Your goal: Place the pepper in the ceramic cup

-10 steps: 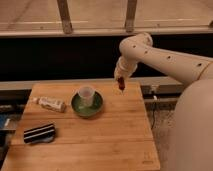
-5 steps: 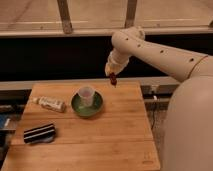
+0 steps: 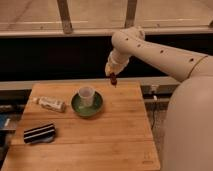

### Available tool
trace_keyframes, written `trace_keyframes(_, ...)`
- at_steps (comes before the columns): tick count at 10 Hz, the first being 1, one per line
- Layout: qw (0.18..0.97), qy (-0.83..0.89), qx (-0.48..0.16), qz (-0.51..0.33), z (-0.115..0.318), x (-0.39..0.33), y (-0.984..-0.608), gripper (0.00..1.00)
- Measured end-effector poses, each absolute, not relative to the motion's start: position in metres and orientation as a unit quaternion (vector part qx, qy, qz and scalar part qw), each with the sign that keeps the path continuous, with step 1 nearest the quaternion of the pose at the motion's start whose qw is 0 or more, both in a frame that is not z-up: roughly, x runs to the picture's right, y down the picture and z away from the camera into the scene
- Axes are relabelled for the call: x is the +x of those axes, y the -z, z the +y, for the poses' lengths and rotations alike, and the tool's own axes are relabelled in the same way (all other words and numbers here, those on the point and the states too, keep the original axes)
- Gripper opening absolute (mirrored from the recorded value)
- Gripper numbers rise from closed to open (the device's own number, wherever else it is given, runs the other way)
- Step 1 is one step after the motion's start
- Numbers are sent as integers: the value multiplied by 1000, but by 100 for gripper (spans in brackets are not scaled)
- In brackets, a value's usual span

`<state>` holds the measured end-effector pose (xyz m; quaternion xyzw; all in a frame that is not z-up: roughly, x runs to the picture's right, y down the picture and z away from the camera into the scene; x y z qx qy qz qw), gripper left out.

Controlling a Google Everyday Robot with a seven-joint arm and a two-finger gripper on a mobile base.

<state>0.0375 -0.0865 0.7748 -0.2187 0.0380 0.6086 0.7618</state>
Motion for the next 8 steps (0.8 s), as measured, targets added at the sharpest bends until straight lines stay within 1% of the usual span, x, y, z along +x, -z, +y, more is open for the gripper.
trace_keyframes(1, 767, -602, -221, 37, -86, 30, -777, 0)
trace_keyframes(3, 784, -574, -235, 31, -84, -8, -783, 0)
trace_keyframes(8, 810, -529, -254, 7, -75, -61, -788, 0)
